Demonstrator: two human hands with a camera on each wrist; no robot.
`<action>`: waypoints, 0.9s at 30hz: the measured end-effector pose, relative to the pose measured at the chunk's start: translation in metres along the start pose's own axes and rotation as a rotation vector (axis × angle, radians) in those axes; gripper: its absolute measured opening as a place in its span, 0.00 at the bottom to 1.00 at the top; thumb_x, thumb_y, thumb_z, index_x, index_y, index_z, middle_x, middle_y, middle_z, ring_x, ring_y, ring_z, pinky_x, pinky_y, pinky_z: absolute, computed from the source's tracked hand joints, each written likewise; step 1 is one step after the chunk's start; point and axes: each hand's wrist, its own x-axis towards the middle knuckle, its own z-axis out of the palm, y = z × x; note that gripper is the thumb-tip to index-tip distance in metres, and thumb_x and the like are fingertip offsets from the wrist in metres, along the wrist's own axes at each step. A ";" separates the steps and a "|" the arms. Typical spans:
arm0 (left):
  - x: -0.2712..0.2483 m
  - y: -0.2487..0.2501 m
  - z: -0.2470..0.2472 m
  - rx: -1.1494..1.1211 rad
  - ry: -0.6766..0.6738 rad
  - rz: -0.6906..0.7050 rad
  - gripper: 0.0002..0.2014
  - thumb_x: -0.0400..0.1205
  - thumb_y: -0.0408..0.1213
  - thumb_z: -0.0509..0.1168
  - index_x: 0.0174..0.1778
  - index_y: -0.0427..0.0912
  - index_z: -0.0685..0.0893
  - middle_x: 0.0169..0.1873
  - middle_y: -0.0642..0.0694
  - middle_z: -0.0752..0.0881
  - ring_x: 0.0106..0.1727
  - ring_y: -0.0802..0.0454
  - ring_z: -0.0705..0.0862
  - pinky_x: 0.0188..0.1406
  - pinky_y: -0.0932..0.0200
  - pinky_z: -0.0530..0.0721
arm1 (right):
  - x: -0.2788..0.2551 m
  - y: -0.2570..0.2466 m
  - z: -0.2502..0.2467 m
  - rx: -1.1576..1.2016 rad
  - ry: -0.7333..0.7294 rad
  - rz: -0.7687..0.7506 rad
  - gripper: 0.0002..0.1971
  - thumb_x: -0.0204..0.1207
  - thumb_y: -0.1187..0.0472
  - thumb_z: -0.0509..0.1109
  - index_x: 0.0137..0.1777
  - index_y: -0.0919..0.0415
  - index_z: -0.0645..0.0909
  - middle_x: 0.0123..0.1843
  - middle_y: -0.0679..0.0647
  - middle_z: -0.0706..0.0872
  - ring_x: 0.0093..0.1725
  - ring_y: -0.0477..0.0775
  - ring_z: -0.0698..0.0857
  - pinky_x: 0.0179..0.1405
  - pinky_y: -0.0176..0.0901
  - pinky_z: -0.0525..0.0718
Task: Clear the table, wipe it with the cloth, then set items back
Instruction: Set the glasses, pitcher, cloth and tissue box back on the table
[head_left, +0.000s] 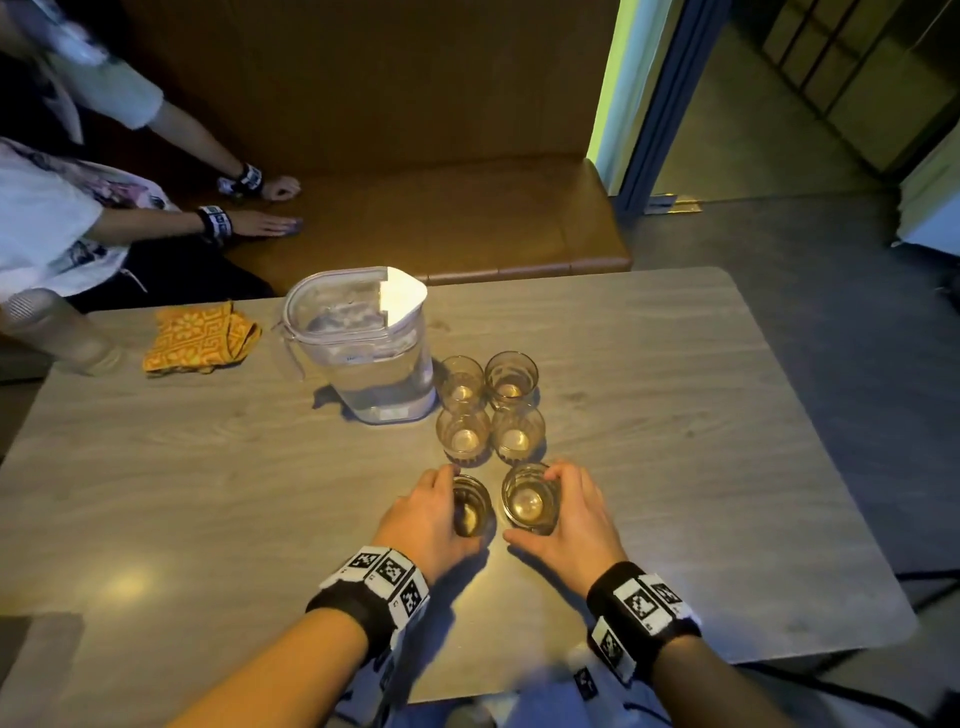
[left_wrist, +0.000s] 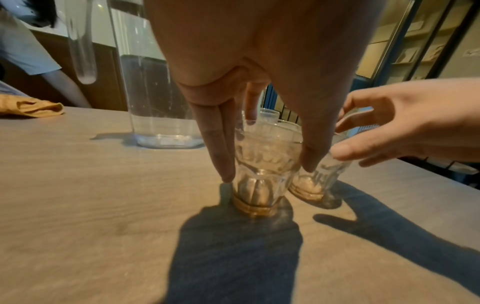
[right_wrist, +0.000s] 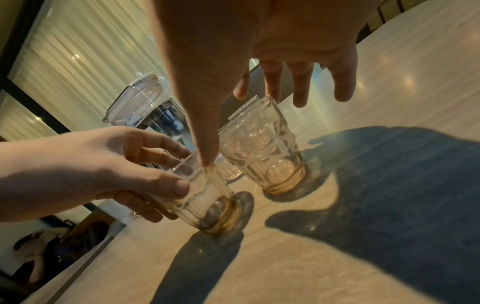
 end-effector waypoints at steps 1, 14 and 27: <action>0.001 -0.001 0.002 -0.005 -0.002 -0.007 0.42 0.69 0.58 0.75 0.76 0.52 0.64 0.69 0.50 0.75 0.66 0.46 0.80 0.66 0.47 0.81 | -0.002 0.003 0.000 -0.016 0.016 -0.007 0.36 0.56 0.39 0.81 0.57 0.37 0.60 0.57 0.40 0.71 0.61 0.46 0.73 0.59 0.53 0.80; -0.017 -0.025 -0.002 -0.110 0.063 0.039 0.31 0.76 0.53 0.73 0.74 0.54 0.71 0.67 0.54 0.77 0.66 0.55 0.79 0.66 0.55 0.79 | -0.010 0.013 0.002 -0.126 0.147 -0.034 0.30 0.63 0.36 0.77 0.59 0.42 0.68 0.58 0.41 0.75 0.64 0.49 0.73 0.68 0.66 0.71; 0.007 -0.017 -0.005 -0.050 0.094 0.033 0.27 0.78 0.49 0.72 0.73 0.53 0.73 0.63 0.50 0.79 0.64 0.51 0.80 0.65 0.52 0.80 | 0.003 0.009 0.000 -0.077 0.114 -0.022 0.29 0.64 0.39 0.79 0.58 0.39 0.66 0.60 0.40 0.76 0.68 0.47 0.72 0.73 0.67 0.67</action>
